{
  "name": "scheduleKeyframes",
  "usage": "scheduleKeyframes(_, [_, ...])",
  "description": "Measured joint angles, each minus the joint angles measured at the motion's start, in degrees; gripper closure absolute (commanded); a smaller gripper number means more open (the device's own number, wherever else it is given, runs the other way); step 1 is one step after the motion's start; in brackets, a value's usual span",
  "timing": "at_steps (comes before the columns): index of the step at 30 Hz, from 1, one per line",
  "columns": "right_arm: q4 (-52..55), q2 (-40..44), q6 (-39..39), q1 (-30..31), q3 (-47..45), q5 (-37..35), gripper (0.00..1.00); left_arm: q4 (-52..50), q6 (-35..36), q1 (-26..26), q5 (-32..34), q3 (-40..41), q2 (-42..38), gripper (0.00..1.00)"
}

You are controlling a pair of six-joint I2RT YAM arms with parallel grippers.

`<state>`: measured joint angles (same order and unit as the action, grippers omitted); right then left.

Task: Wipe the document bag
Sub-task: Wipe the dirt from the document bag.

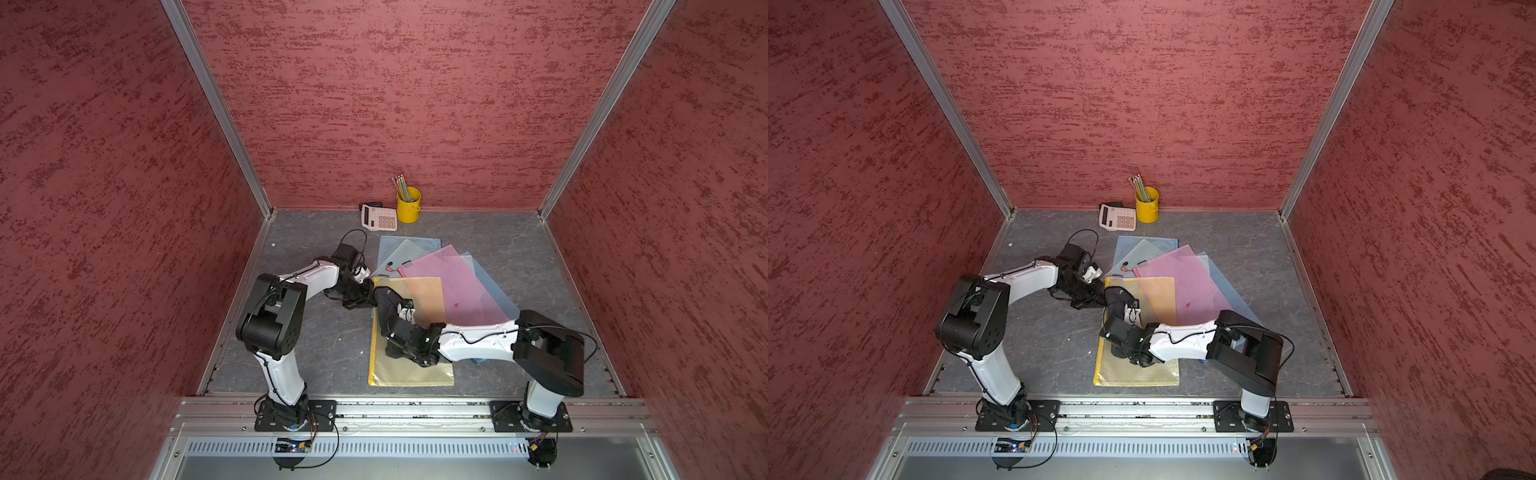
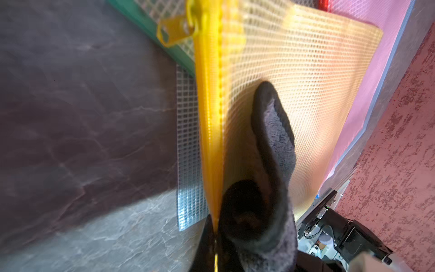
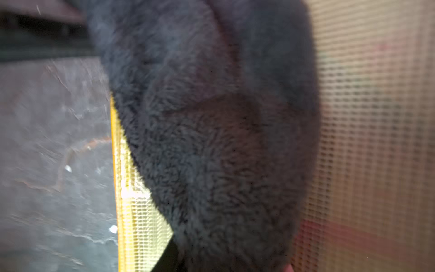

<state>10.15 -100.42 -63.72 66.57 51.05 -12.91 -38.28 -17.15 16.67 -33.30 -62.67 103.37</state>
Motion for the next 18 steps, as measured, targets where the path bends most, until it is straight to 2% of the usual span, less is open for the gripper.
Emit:
scheduleKeyframes(5, [2.14,9.14,-13.7,6.25,-8.61,-0.81,0.7,-1.9,1.92,-0.02,0.81,-1.07,0.02,1.0])
scheduleKeyframes(8, [9.9,14.62,-20.87,10.56,-11.17,-0.66,0.69,-2.56,3.1,-0.17,1.18,-1.14,0.02,1.0])
scheduleKeyframes(10, [19.32,18.47,-24.06,11.85,-11.04,-0.79,0.7,-3.15,3.93,-0.24,1.49,-1.42,0.02,1.0])
scheduleKeyframes(14, [35.52,22.1,-22.95,9.11,-4.15,-4.87,0.7,-3.13,4.7,-0.09,2.43,-1.73,0.02,1.0])
scheduleKeyframes(18, [36.44,18.47,-13.03,3.41,9.07,-9.88,0.7,-3.15,5.16,0.79,3.63,-1.73,0.02,1.0])
